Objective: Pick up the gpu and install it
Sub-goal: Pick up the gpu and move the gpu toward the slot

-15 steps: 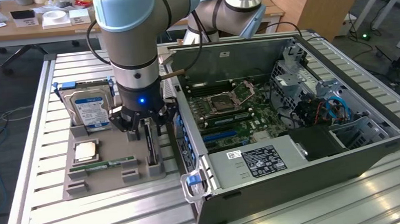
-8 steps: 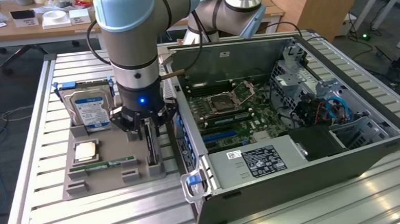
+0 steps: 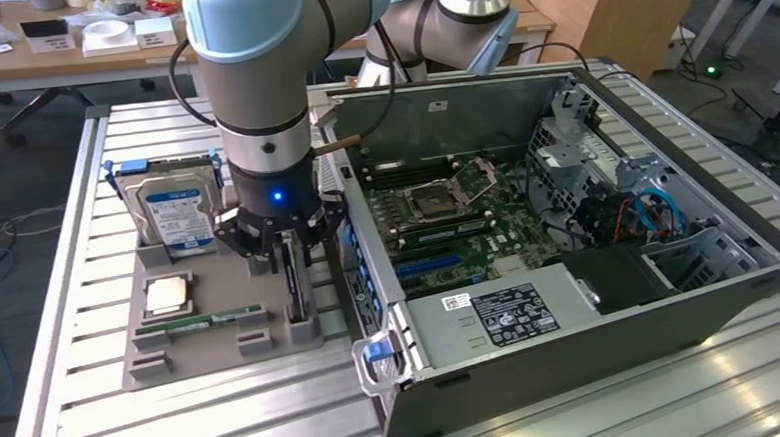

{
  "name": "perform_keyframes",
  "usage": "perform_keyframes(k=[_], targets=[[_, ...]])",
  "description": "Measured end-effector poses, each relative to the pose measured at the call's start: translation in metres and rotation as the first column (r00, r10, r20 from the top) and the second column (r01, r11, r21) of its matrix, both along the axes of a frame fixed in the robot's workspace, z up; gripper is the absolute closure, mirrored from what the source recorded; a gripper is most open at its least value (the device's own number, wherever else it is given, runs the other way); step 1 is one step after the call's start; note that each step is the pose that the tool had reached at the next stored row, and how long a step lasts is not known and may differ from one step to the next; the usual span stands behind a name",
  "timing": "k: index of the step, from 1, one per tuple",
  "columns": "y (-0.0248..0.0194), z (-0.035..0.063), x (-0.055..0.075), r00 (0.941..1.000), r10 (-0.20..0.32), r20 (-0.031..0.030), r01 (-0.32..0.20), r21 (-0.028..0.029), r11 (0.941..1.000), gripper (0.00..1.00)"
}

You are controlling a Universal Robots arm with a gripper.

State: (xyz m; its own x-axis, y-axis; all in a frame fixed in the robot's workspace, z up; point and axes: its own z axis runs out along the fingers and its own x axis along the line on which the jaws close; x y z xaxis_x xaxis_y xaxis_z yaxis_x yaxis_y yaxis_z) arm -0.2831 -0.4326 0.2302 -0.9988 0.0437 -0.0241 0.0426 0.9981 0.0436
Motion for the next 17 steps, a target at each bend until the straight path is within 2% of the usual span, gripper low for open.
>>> perform_keyframes(k=[17], targets=[[-0.0001, 0.0, -0.0019, 1.0, 0.0, 0.0002, 0.0, 0.0, 1.0, 0.55]])
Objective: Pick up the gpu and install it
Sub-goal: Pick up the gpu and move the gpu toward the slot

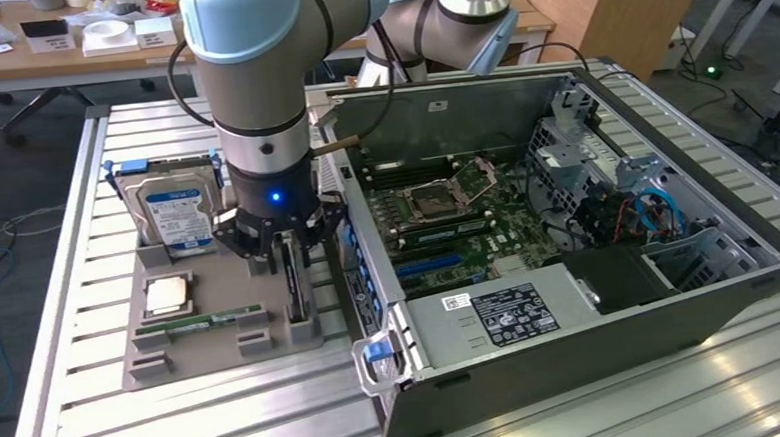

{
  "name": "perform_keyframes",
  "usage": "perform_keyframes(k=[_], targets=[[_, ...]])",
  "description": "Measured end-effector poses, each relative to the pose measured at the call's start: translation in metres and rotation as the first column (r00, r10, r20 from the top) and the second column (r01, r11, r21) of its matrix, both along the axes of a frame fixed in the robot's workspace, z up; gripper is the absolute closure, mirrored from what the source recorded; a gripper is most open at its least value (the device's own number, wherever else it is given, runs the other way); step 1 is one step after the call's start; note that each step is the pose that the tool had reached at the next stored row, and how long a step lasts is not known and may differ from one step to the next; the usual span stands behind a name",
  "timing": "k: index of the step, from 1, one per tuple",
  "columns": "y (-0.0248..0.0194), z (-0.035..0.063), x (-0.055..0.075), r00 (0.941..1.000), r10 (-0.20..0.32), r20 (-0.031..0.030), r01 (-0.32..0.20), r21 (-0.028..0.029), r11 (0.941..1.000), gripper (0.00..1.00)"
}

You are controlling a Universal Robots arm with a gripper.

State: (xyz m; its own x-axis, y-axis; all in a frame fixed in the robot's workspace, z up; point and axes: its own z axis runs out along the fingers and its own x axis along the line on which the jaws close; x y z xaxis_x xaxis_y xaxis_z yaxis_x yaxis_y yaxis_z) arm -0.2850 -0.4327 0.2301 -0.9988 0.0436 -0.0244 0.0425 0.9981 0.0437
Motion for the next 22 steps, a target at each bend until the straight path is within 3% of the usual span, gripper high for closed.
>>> perform_keyframes(k=[11, 16, 22], targets=[[0.0, 0.0, 0.0, 1.0, 0.0, 0.0, 0.0, 0.0, 1.0, 0.55], [0.0, 0.0, -0.0001, 1.0, 0.0, 0.0, 0.0, 0.0, 1.0, 0.74], [0.0, 0.0, -0.0001, 1.0, 0.0, 0.0, 0.0, 0.0, 1.0, 0.74]])
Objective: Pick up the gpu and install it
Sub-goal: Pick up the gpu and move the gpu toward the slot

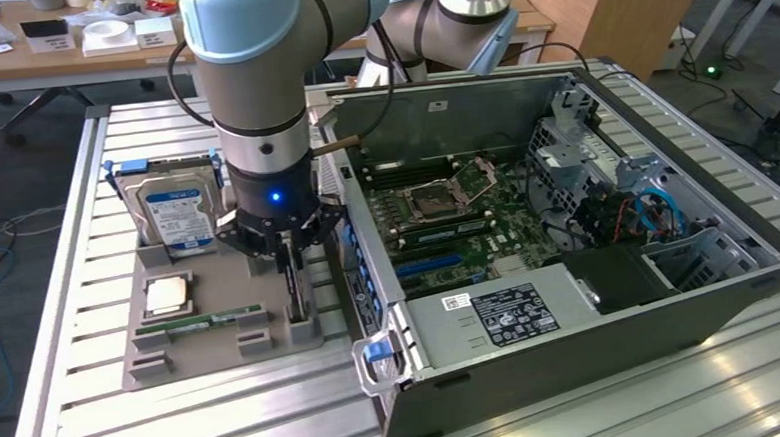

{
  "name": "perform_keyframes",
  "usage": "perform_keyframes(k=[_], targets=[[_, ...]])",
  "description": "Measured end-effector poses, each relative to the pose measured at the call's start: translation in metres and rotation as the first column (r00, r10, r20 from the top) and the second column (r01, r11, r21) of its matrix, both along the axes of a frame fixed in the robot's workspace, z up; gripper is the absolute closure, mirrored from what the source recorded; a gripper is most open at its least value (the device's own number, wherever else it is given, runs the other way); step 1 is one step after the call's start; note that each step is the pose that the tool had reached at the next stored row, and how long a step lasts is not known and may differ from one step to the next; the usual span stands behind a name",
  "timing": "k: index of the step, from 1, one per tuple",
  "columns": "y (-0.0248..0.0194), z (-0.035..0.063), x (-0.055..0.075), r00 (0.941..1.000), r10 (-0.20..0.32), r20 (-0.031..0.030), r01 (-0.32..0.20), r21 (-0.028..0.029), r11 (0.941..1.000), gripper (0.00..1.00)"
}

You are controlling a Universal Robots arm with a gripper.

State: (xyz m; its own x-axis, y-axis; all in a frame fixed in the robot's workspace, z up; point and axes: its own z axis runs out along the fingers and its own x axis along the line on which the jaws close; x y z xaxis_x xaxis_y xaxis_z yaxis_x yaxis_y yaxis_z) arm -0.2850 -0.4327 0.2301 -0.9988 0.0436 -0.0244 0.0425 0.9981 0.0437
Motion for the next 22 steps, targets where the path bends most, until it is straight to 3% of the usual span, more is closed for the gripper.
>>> perform_keyframes(k=[14, 22], targets=[[0.0, 0.0003, 0.001, 1.0, 0.007, 0.0001, -0.007, 0.0, 1.0, 0.74], [0.0, 0.0169, 0.0, 1.0, 0.007, 0.0, -0.007, 0.0, 1.0, 0.74]])
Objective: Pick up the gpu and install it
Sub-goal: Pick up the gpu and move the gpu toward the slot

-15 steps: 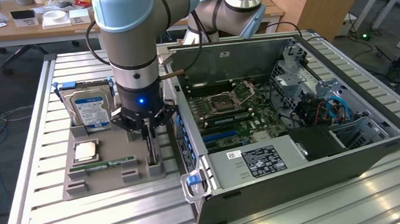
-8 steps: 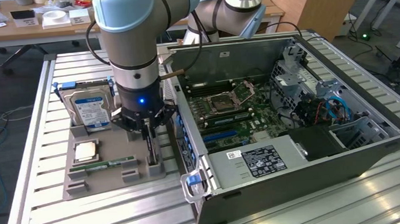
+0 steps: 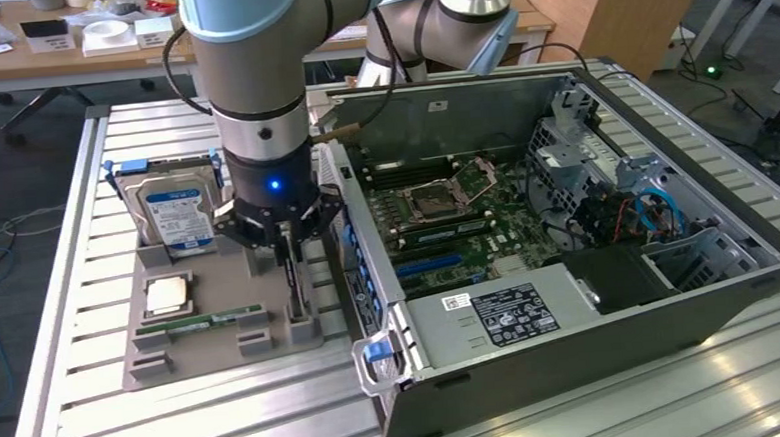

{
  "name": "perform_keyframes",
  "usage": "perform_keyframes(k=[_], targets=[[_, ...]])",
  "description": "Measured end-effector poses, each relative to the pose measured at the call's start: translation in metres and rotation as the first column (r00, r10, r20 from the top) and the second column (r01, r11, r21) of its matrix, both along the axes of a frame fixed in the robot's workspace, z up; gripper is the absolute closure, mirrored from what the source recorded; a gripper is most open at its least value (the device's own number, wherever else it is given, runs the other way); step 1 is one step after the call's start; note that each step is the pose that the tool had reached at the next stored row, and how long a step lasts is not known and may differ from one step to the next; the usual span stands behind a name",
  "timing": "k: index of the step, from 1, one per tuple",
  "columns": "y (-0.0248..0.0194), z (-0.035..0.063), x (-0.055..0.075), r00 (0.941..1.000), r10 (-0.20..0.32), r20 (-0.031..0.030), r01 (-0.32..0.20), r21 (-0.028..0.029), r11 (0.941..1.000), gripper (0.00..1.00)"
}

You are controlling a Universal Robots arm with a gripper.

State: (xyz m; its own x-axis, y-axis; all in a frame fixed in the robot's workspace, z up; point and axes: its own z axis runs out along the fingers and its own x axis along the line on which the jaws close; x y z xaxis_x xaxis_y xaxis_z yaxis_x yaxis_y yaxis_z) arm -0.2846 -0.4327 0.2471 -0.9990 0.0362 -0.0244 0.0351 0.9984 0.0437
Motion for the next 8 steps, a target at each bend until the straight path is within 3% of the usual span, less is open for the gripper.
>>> perform_keyframes(k=[8], targets=[[0.0, 0.0258, 0.0, 1.0, 0.0, 0.0, 0.0, 0.0, 1.0, 0.74]])
